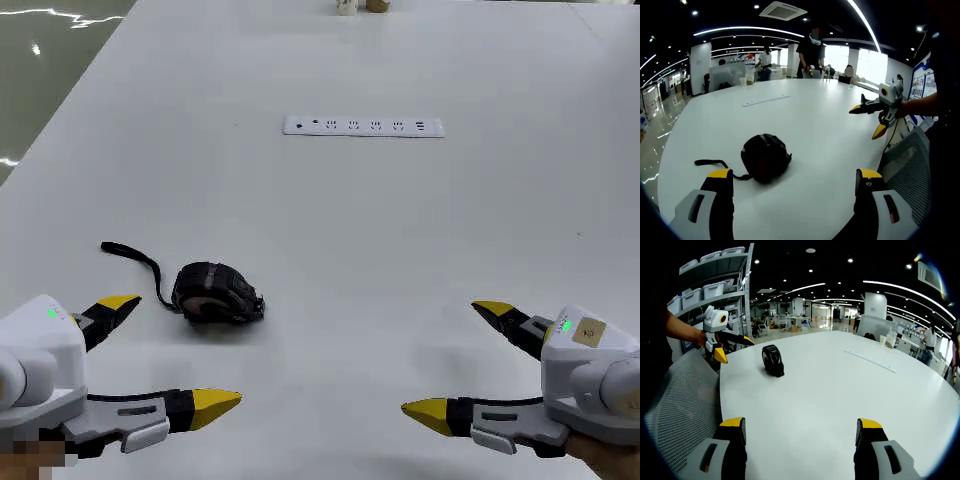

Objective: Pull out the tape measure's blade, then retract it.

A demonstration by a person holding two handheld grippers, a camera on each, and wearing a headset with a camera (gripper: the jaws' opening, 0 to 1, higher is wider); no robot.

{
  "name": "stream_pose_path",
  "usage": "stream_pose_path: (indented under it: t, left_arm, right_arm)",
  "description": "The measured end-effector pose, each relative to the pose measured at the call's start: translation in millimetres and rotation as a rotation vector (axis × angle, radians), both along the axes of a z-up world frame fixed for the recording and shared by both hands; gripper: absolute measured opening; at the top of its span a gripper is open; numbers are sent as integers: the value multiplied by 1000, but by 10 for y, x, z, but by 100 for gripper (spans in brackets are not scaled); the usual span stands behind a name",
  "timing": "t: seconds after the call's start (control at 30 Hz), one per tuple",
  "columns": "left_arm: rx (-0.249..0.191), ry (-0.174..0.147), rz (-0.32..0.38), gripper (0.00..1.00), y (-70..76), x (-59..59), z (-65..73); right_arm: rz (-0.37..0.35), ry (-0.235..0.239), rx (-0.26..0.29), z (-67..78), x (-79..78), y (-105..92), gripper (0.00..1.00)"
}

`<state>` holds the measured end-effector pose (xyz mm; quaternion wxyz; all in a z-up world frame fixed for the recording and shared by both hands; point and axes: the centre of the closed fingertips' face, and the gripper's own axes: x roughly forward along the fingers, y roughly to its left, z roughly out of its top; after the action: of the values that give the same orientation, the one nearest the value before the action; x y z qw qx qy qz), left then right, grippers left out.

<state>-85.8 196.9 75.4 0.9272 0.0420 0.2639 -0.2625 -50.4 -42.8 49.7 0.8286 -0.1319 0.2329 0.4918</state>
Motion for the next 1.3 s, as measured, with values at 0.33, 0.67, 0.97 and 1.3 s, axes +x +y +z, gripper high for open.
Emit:
stream_pose_path:
  t: [0.33, 0.67, 0.97, 1.3]
  left_arm:
    - [8, -6, -17, 99, -21, -43, -12]
    - [41, -11, -41, 99, -35, -24, -36]
    - [27, -13, -42, 99, -49, 0, -29]
    - [37, -13, -39, 99, -31, 7, -26]
  right_arm:
    - [-9, 8, 34, 38, -65, 41, 96]
    - [-2, 11, 57, 82, -81, 107, 99]
    - [0, 21, 50, 54, -94, 124, 99]
    - [-8, 23, 49, 49, -90, 105, 99]
